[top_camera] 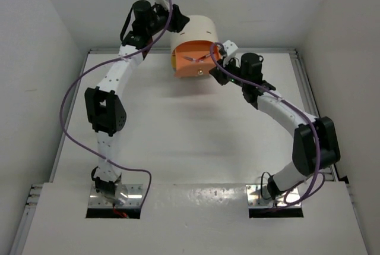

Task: Sort the stationery into containers
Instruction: Close the drawer

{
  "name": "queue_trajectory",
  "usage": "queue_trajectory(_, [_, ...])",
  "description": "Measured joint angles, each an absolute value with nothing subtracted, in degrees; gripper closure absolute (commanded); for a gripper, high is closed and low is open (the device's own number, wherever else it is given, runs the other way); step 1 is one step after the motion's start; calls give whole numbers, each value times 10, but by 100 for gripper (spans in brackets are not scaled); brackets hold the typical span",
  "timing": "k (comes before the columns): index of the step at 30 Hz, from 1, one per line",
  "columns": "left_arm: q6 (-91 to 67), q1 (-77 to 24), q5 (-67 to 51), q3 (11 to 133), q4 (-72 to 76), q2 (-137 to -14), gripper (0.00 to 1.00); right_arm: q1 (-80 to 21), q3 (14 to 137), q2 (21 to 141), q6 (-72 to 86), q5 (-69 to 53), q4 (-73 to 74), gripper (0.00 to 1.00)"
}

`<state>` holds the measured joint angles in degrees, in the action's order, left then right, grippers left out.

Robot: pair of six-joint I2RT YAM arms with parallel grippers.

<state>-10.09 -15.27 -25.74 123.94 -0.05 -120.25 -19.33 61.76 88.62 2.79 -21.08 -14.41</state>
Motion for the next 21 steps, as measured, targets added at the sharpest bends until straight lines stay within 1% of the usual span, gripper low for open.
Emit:
queue_trajectory(7, [-147, -151, -269, 1249, -4, -1275, 43, -211, 622, 944, -1, -190, -180, 92])
queue_trajectory(9, [-154, -150, -272, 1249, -10, -1288, 40, -215, 626, 955, -5, -184, -185, 92])
queue_trajectory(15, [-156, -149, -286, 1250, -26, -1294, 40, -222, 640, 981, -15, -170, -216, 90])
queue_trajectory(21, [-151, -149, -301, 1250, -40, -1294, 40, -235, 641, 1004, -18, -150, -258, 87])
